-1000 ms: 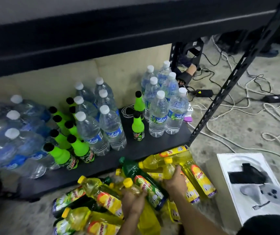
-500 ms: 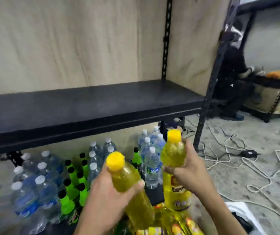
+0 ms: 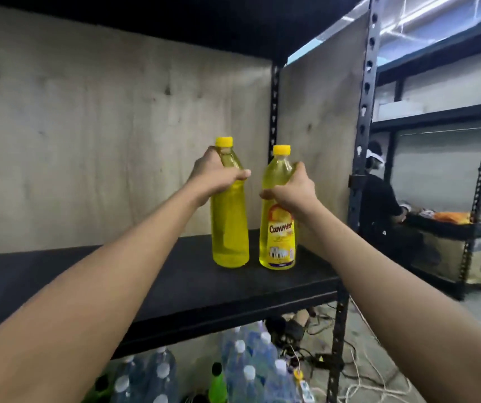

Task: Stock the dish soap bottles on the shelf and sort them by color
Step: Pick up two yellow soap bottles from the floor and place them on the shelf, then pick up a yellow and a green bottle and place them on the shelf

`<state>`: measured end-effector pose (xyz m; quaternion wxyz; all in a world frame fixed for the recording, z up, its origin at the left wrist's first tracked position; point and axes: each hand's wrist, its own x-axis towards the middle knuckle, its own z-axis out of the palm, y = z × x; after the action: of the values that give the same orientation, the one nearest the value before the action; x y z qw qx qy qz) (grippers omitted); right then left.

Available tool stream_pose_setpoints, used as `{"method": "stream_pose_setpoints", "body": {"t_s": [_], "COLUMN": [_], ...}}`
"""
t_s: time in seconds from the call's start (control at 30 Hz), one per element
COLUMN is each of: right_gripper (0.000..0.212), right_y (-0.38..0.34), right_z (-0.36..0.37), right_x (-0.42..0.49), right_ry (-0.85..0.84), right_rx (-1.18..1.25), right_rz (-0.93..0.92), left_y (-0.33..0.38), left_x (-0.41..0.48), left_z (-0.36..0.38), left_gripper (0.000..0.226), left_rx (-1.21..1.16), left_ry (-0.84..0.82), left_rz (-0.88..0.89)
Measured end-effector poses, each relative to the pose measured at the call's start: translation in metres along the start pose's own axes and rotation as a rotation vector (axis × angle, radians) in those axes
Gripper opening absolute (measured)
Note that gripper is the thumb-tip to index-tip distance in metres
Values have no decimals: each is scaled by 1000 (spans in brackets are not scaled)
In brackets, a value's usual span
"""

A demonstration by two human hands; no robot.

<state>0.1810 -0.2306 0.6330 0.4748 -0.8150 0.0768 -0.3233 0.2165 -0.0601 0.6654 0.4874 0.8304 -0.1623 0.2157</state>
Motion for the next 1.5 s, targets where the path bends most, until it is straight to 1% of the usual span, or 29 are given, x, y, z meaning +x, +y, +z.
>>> {"method": "stream_pose_setpoints", "body": {"t_s": [0.07, 0.17, 0.3, 0.37, 0.43, 0.53, 0.67, 0.73, 0.8, 0.87, 0.9, 0.97, 1.0, 1.03, 1.1, 1.13, 1.17, 1.23, 1.27, 1.33, 1.37, 1.43, 1.5], "right_gripper": [82, 84, 88, 87, 87, 85, 83, 87, 91, 85, 78, 60, 52, 45, 34, 30, 29, 28, 29, 33, 37, 45, 48], "right_y": [15, 33, 52, 60, 69, 80, 80, 74, 67, 60, 59, 65, 72, 82, 106, 120, 135, 166, 182, 214, 230, 260, 287], "right_z": [19, 39, 53, 56, 58, 62, 64, 61, 53, 42, 38, 33, 33, 36, 48, 56, 67, 91, 105, 135, 149, 175, 192], "right_x": [34, 80, 118, 130, 135, 135, 123, 111, 91, 56, 31, -34, -73, -113, -199, -240, -279, -348, -376, -421, -438, -467, -487], "right_ry": [30, 78, 88, 102, 114, 184, 242, 192, 134, 139, 155, 171, 169, 159, 110, 69, 14, -172, -304, -593, -720, -902, -989], "right_rx": [2, 7, -72, -118, -129, -94, -16, -25, -46, -59, -58, -31, -14, -1, 31, 55, 67, 26, -9, -92, -139, -220, -282], "right_rz": [3, 12, 45, 31, -2, -44, -44, -8, 11, -22, -58, -117, -128, -127, -100, -77, -42, 74, 154, 314, 375, 464, 560], "left_y": [-16, -37, -55, -59, -61, -66, -72, -72, -73, -71, -69, -66, -66, -70, -89, -101, -112, -138, -158, -210, -241, -301, -354], "left_x": [35, 81, 124, 138, 147, 150, 143, 138, 128, 105, 85, 31, -4, -43, -133, -184, -234, -322, -358, -414, -437, -481, -519], "left_z": [31, 66, 93, 100, 106, 113, 117, 113, 105, 93, 83, 56, 38, 20, -16, -33, -48, -66, -70, -69, -66, -58, -39], "left_gripper": [75, 76, 79, 81, 83, 86, 91, 91, 87, 77, 73, 75, 73, 65, 43, 34, 27, 20, 18, 16, 17, 18, 17], "left_rx": [40, 34, 13, 9, 28, 50, -26, -53, -41, -29, -44, -114, -174, -243, -374, -425, -461, -475, -458, -402, -385, -391, -355], "left_ry": [3, 20, 19, 26, 25, -20, -62, -104, -181, -214, -207, -161, -150, -146, -116, -77, -20, 142, 234, 386, 426, 433, 324], "left_rz": [-32, -62, -71, -72, -63, -32, -39, -83, -135, -154, -143, -120, -106, -89, -25, -2, -22, -158, -275, -594, -762, -1089, -1325]}}
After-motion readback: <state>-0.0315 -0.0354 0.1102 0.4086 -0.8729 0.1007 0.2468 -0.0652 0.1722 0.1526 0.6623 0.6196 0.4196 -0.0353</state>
